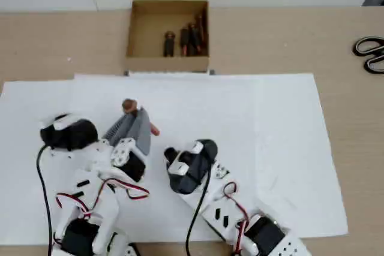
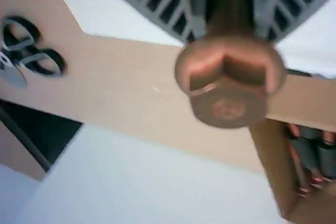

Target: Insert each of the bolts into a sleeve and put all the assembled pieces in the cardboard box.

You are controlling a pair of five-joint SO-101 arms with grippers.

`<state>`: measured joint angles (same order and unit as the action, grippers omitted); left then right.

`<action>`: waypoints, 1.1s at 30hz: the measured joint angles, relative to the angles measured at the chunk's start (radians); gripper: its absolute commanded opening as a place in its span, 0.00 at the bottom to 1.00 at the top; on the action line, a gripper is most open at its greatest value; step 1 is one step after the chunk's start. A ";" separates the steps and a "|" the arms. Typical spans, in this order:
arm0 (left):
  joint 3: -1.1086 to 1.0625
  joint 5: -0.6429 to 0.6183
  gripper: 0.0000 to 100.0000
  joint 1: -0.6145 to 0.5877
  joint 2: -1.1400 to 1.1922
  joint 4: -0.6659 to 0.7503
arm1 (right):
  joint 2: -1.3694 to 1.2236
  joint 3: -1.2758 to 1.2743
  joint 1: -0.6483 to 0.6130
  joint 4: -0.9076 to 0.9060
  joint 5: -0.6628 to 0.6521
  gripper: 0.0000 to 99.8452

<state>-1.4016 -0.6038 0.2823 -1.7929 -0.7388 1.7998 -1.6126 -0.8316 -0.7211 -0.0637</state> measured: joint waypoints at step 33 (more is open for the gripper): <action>0.034 0.003 0.00 0.130 -0.011 -0.110 | -0.002 -0.003 0.034 0.054 -0.002 0.00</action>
<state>-1.3679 -0.6007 0.4127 -1.8036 -0.8493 1.7983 -1.6157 -0.7979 -0.6674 -0.0652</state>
